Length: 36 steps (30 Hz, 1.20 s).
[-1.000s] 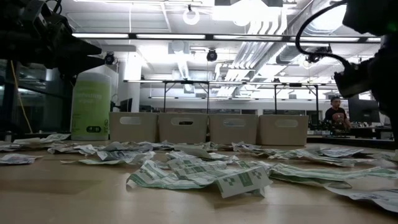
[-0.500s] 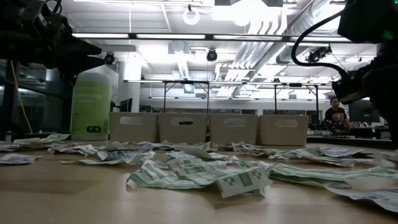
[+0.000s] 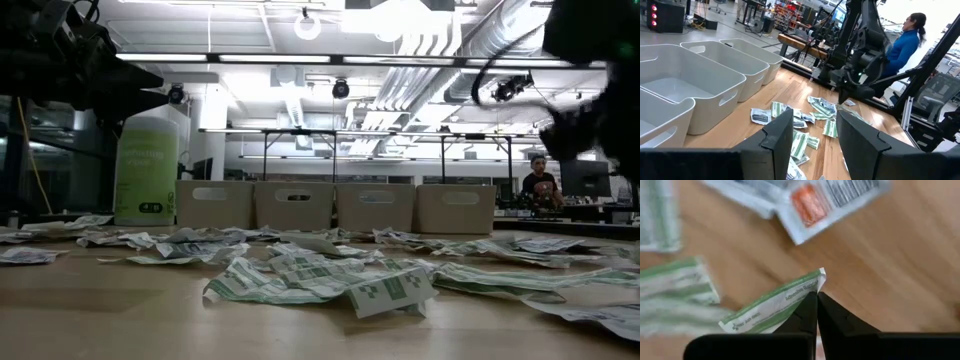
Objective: Pick & Place First Aid Supplies
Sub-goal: Put the bandage into the right gray bin
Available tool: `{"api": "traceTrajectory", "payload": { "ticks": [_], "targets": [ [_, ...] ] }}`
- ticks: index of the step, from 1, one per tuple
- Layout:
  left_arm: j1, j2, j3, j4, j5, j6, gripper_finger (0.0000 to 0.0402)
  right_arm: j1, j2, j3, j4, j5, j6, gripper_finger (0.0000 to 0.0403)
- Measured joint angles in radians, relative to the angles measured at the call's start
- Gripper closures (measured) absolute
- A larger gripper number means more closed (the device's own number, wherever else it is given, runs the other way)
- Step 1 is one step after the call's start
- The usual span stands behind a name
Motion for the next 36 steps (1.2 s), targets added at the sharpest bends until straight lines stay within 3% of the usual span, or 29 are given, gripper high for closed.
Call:
{"api": "traceTrajectory", "payload": {
  "ticks": [5,16,26,36],
  "targets": [
    [0.000,0.000,0.000,0.000,-0.001,0.000,0.0252,-0.028,-0.003,0.139,-0.172,0.040,-0.061,0.0402],
    [0.000,0.000,0.000,0.000,-0.001,0.000,0.0252,-0.222,-0.005,0.447,-0.479,0.291,-0.370,0.0402],
    [0.000,0.000,0.000,0.000,-0.002,0.000,0.0252,-0.563,-0.005,0.494,-0.428,0.359,-0.794,0.0403],
    [0.000,0.000,0.000,0.000,-0.003,0.000,0.0252,-0.871,-0.005,0.494,-0.162,0.442,-1.169,0.0403]
  ]
}}
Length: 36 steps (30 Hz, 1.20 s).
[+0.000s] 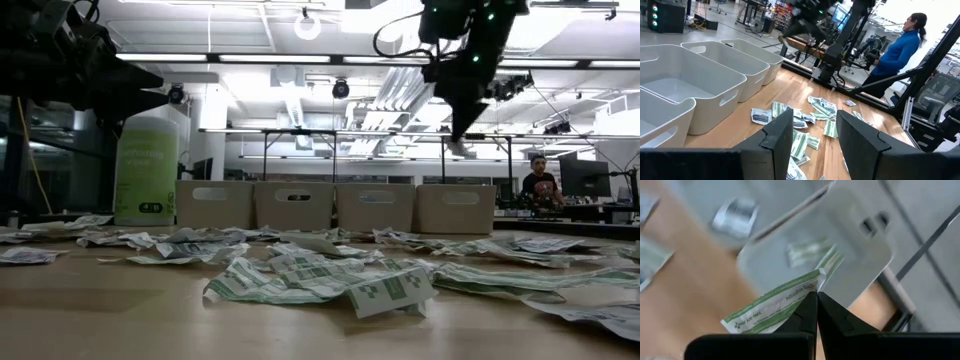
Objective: Pick & Place First Aid Supplies
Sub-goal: Put the bandage into the right gray bin
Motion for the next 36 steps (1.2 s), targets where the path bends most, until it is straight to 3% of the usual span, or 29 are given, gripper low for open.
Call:
{"api": "traceTrajectory", "payload": {
  "ticks": [6,12,20,31,36],
  "targets": [
    [0.000,0.000,0.000,0.000,-0.001,0.000,0.0252,-0.128,0.001,-0.065,0.287,-0.081,-0.236,0.0403],
    [0.000,0.000,0.000,0.000,-0.001,0.000,0.0252,-0.241,0.014,-0.146,0.415,-0.178,-0.333,0.0403],
    [0.000,0.000,0.000,0.000,0.001,0.000,0.0252,-0.346,0.015,-0.258,0.466,-0.234,-0.416,0.0403],
    [0.000,0.000,0.000,0.000,0.002,0.000,0.0252,-0.359,0.015,-0.335,0.484,-0.254,-0.515,0.0401],
    [0.000,0.000,0.000,0.000,0.002,0.000,0.0252,-0.359,0.015,-0.341,0.476,-0.295,-0.517,0.0382]
  ]
}}
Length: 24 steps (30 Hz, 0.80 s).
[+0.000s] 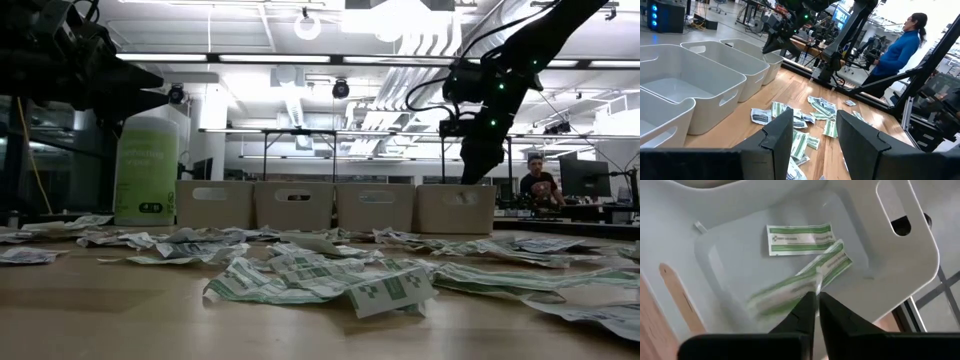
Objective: Pick & Place First Aid Supplies
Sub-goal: Put the bandage into the right gray bin, then put the ointment pack into the middle left gray bin
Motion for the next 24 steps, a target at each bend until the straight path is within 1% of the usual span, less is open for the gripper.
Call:
{"api": "traceTrajectory", "payload": {
  "ticks": [4,7,10,13,15,17,20,22,24],
  "targets": [
    [0.000,0.000,0.000,0.000,0.000,0.000,0.0252,0.001,0.000,0.000,0.000,0.003,0.014,0.0342],
    [0.000,0.000,0.000,0.000,0.000,0.000,0.0252,0.002,0.000,0.003,-0.002,0.027,0.090,0.0304],
    [0.000,0.000,0.000,0.000,0.000,0.000,0.0252,0.001,-0.001,0.037,-0.076,0.073,0.238,0.0270],
    [0.000,0.000,0.000,0.000,0.000,0.000,0.0252,0.001,-0.002,0.107,-0.237,0.073,0.426,0.0247],
    [0.000,0.000,0.000,0.000,0.000,0.000,0.0252,0.001,-0.002,0.156,-0.358,0.019,0.518,0.0238],
    [0.000,0.000,0.000,0.000,0.000,0.000,0.0252,0.004,-0.002,0.196,-0.472,-0.073,0.589,0.0233],
    [0.000,0.000,0.000,0.000,0.001,0.000,0.0252,0.039,-0.005,0.224,-0.600,-0.186,0.636,0.0232],
    [0.000,0.000,0.000,0.000,0.001,0.000,0.0252,0.080,-0.010,0.223,-0.674,-0.219,0.637,0.0235],
    [0.000,0.000,0.000,0.000,0.001,0.000,0.0252,0.131,-0.020,0.207,-0.720,-0.221,0.635,0.0240]
  ]
}}
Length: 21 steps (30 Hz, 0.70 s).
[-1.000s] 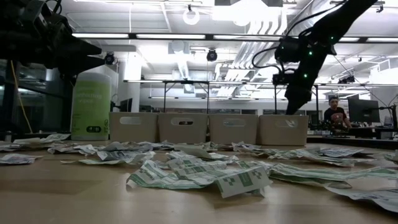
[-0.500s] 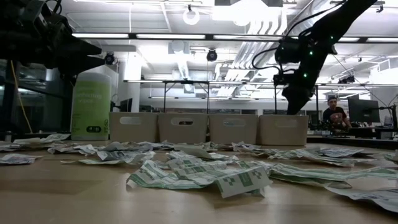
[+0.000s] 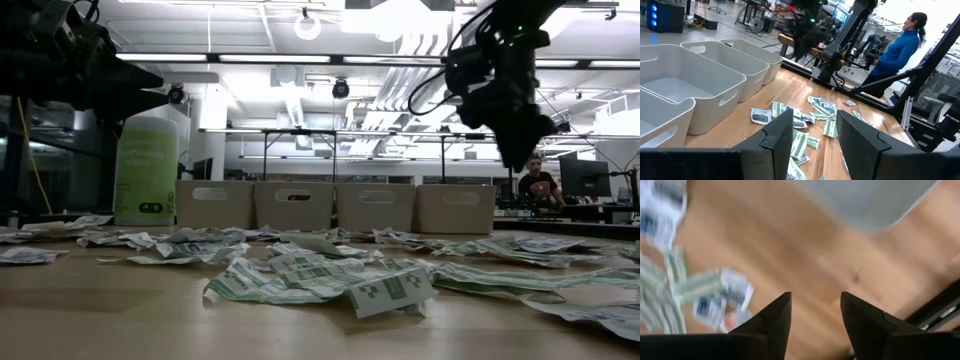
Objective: Pick & Place First Aid Supplies
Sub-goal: Put the ointment pack into the middle left gray bin
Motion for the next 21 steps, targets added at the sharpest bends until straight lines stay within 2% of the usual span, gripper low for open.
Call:
{"api": "traceTrajectory", "payload": {
  "ticks": [4,10,18,21],
  "targets": [
    [0.000,0.000,0.000,0.000,0.000,0.000,0.0252,0.118,-0.023,-0.049,-0.067,-0.001,0.002,0.0252],
    [0.000,0.000,0.000,0.000,0.000,0.000,0.0252,0.300,-0.050,-0.161,-0.067,-0.017,0.056,0.0264],
    [0.000,0.000,0.000,0.000,0.000,0.000,0.0252,0.521,-0.050,-0.323,-0.012,-0.207,0.005,0.0264],
    [0.000,0.000,0.000,0.000,0.000,0.000,0.0252,0.586,-0.050,-0.355,0.011,-0.232,-0.007,0.0264]
  ]
}}
